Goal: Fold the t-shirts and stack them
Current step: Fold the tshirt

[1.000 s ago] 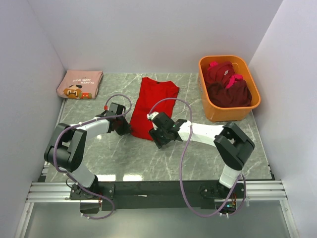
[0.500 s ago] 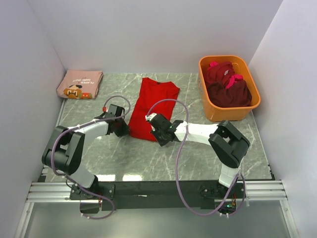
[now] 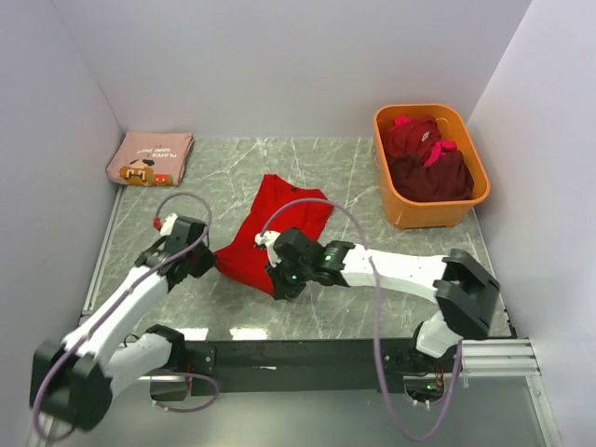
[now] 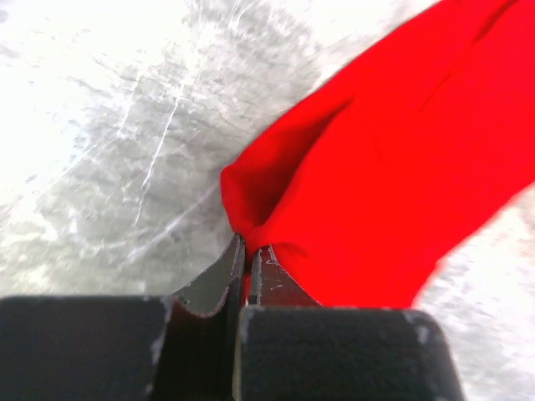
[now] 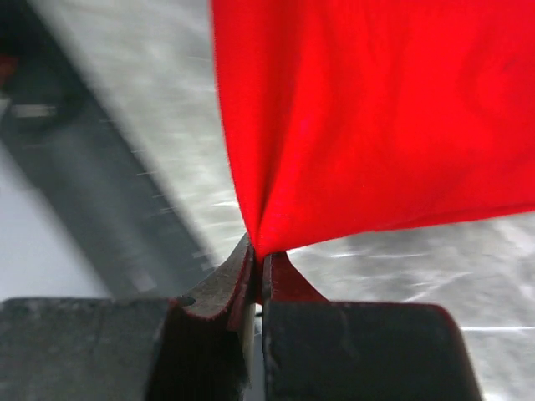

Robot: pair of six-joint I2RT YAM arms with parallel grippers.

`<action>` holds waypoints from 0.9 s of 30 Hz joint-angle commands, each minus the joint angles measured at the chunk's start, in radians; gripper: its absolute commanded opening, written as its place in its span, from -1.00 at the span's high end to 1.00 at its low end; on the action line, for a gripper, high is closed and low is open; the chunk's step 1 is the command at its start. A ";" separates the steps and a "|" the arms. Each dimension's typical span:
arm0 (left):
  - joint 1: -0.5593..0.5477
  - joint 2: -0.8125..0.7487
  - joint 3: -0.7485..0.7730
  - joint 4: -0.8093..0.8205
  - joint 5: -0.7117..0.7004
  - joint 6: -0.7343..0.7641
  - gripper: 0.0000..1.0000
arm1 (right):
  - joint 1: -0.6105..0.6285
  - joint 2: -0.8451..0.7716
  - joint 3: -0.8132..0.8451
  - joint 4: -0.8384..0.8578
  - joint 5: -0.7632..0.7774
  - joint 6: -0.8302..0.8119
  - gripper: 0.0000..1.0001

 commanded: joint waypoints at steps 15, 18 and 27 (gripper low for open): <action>0.002 0.027 0.313 0.141 -0.060 0.071 0.99 | -0.315 -0.200 0.022 -0.046 -0.426 0.105 1.00; 0.002 0.136 0.377 0.194 -0.007 0.091 0.99 | -0.369 -0.199 0.003 -0.037 -0.449 0.125 1.00; -0.008 0.455 0.595 0.311 0.099 0.135 0.99 | -0.573 -0.119 -0.003 -0.009 -0.527 0.136 1.00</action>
